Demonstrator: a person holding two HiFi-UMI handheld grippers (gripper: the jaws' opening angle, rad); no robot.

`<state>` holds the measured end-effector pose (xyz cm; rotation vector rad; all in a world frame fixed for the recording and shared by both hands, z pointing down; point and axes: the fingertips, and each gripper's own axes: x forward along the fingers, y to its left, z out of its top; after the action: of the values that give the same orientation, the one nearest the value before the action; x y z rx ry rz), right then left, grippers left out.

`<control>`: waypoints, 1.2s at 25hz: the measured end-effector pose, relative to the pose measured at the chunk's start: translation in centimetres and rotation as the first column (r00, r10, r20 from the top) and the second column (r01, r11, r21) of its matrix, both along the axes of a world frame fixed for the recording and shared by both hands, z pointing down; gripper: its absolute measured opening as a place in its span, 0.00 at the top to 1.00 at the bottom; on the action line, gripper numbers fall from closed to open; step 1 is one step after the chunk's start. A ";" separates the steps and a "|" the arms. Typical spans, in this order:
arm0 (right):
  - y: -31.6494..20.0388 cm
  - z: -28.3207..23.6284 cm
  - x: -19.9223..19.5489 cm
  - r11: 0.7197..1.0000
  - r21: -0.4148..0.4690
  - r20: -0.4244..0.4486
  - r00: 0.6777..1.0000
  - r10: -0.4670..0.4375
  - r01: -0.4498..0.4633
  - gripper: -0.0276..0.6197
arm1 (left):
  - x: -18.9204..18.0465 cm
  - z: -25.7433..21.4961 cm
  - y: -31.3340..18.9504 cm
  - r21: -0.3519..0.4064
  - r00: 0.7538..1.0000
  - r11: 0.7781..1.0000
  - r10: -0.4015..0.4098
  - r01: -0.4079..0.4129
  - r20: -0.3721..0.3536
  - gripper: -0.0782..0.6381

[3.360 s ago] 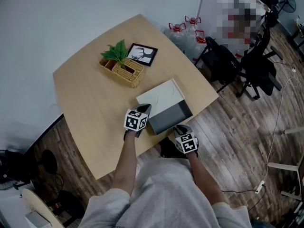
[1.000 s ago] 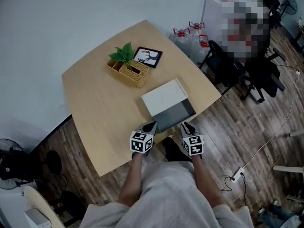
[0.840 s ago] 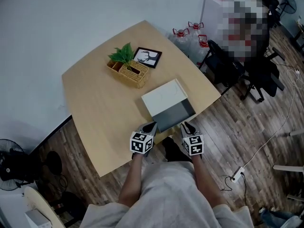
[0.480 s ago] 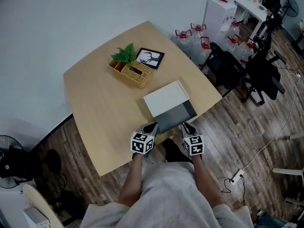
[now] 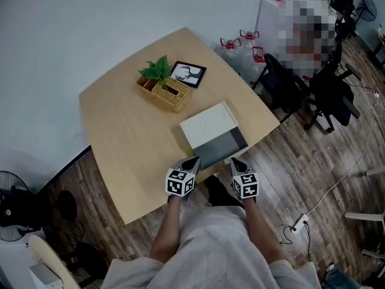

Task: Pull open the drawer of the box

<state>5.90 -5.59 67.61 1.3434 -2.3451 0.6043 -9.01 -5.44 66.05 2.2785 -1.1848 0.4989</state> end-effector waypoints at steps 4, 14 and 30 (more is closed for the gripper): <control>0.2 0.1 -0.1 1.000 0.004 -0.004 1.000 -0.005 0.005 0.95 | -0.1 -0.1 0.0 0.007 1.000 1.000 -0.002 0.002 0.005 0.82; 0.3 -0.5 -0.4 1.000 0.014 -0.016 1.000 -0.018 0.019 0.95 | -0.2 -0.8 0.3 0.020 1.000 1.000 -0.011 0.011 0.011 0.82; 1.3 -0.5 0.2 0.999 0.046 -0.019 1.000 -0.023 0.023 0.95 | 0.1 -0.5 1.1 0.021 1.000 0.999 -0.026 0.025 0.007 0.82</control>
<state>6.07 -4.30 67.15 1.3343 -2.3699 0.5316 -8.94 -4.31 65.55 2.2778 -1.2265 0.4884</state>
